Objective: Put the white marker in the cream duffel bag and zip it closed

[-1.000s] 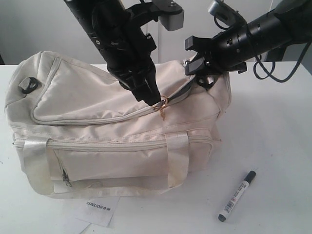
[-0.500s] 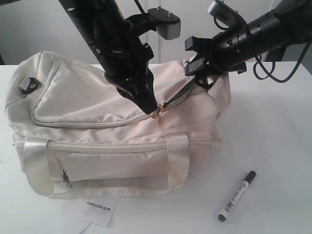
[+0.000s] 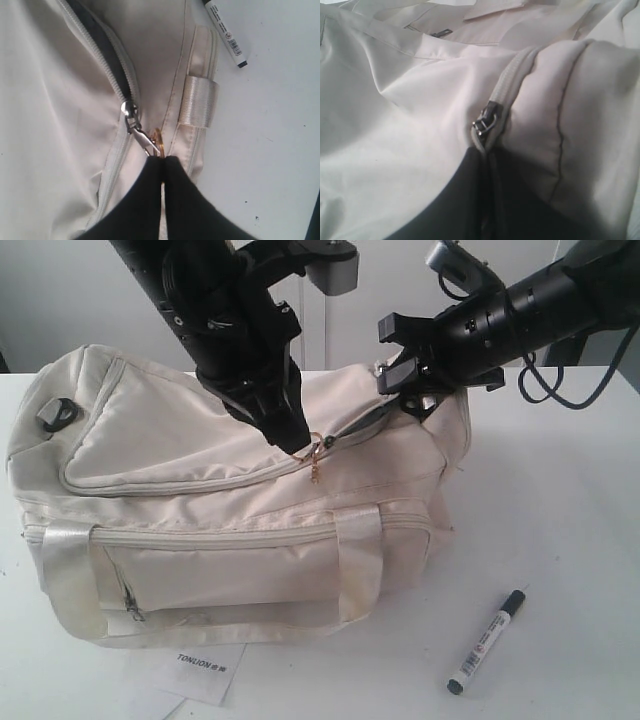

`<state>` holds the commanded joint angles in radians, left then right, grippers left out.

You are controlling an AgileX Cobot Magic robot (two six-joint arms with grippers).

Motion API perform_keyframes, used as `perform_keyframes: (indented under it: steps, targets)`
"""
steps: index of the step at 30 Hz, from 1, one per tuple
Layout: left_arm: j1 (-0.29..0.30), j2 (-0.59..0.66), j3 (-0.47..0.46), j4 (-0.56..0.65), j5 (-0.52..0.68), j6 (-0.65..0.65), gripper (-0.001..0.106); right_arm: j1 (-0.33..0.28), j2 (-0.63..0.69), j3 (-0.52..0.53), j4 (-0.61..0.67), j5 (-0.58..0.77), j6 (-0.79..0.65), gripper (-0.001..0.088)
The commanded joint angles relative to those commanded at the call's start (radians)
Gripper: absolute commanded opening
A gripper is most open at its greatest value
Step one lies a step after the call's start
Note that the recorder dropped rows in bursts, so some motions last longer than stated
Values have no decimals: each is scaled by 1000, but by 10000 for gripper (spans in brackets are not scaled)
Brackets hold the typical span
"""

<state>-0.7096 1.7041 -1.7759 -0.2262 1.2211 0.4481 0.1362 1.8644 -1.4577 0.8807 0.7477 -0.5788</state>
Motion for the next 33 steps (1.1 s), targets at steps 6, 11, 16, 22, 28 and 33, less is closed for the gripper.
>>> perform_keyframes:
  steps: [6,11,16,22,28,33]
  targets:
    - [0,0,0,-1,0,-6,0,0,0,0,0,2,0,33]
    - [0,0,0,-1,0,-6,0,0,0,0,0,10,0,178]
    - [0,0,0,-1,0,-6,0,0,-2,0,0,19,0,281]
    - [0,0,0,-1,0,-6,0,-2,-39,0,-72,11,0,355]
    - [0,0,0,-1,0,-6,0,-18,-112,0,-92,87,0,420]
    - [0,0,0,-1,0,-4,0,-18,-183,0,-133,202,-224,420]
